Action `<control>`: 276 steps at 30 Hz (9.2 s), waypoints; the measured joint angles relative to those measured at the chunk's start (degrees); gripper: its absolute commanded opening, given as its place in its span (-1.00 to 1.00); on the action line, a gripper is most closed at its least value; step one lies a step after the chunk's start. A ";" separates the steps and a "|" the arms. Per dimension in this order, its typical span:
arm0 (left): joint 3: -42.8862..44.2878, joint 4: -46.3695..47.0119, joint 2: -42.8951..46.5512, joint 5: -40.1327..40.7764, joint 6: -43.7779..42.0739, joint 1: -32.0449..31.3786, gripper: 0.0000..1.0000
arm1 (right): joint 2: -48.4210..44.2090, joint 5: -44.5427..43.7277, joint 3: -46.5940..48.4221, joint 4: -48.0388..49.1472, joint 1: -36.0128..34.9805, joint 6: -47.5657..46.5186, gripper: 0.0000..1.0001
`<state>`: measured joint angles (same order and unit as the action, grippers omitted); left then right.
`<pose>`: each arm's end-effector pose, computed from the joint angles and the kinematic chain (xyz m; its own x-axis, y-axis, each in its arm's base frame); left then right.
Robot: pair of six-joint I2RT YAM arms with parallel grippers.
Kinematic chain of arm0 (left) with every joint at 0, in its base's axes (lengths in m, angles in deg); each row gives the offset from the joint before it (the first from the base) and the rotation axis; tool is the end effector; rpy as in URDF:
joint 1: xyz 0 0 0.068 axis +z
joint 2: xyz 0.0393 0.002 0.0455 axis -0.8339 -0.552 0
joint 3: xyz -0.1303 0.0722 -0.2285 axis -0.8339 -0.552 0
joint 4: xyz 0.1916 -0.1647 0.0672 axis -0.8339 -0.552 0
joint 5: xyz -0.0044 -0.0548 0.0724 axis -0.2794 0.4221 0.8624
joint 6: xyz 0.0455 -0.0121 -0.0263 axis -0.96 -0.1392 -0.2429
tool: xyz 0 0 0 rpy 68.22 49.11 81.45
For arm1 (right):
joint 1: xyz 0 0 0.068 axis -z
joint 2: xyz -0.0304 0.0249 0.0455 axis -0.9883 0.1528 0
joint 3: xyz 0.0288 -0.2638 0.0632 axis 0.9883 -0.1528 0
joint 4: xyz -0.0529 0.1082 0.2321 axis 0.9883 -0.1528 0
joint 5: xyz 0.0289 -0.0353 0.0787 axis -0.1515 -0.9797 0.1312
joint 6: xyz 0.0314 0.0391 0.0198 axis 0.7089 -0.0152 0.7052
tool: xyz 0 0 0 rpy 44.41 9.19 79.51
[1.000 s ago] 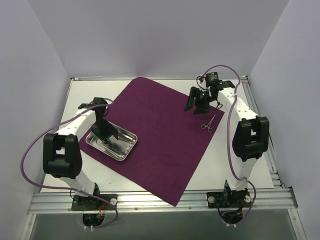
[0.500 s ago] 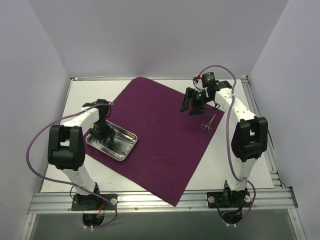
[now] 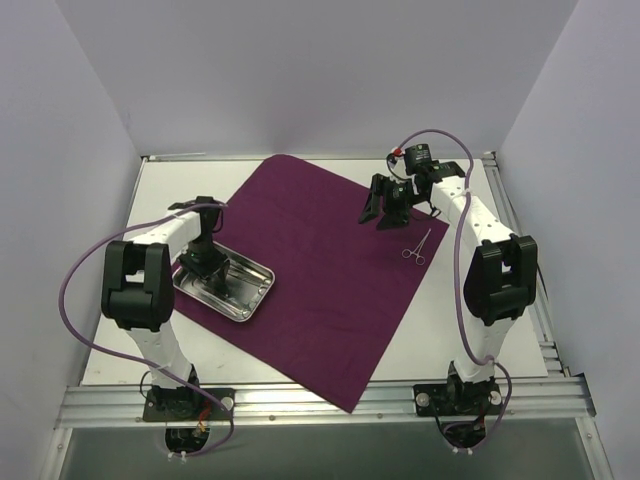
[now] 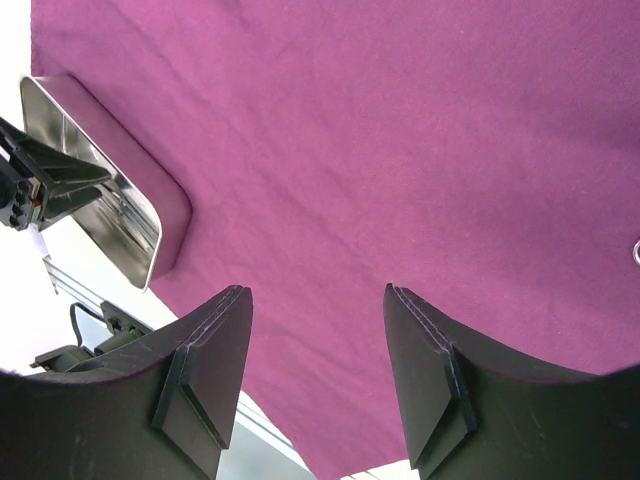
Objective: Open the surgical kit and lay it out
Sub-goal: Pick up the medical item from the container, then place the medical item in the surgical kit, then pick up the medical item from the container.
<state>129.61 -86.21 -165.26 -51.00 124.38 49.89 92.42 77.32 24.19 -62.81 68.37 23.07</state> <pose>0.3222 -0.0308 0.1721 -0.6216 -0.7709 -0.1391 -0.7833 0.6107 0.1157 0.4004 0.1109 0.2832 -0.8731 0.1064 -0.4757 -0.2421 0.7525 0.6125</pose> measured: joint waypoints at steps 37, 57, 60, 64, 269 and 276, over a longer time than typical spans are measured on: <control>-8.17 9.14 4.72 1.01 0.11 0.07 -0.11 | -0.04 0.20 -0.52 0.33 0.00 0.00 0.11; -5.88 11.54 2.84 0.94 -1.66 0.07 -0.71 | -1.53 0.17 -0.79 0.26 0.02 0.04 0.11; -5.88 11.76 2.84 0.81 -2.27 0.07 -0.94 | -1.84 0.17 -0.79 0.26 0.02 0.04 0.11; -5.88 11.96 2.84 0.42 -3.43 0.11 -0.95 | -1.92 0.17 -0.72 0.26 0.00 0.04 0.11; 10.54 -0.02 9.55 -20.35 -31.32 1.53 0.04 | 22.01 -10.10 6.73 13.55 9.46 1.90 -1.00; 11.61 0.04 7.54 -20.50 -32.02 1.53 0.04 | 22.01 -10.88 6.27 13.64 9.84 1.90 -1.00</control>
<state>141.22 -86.16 -157.72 -71.50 92.36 51.42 114.43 66.44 30.46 -49.17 78.21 24.97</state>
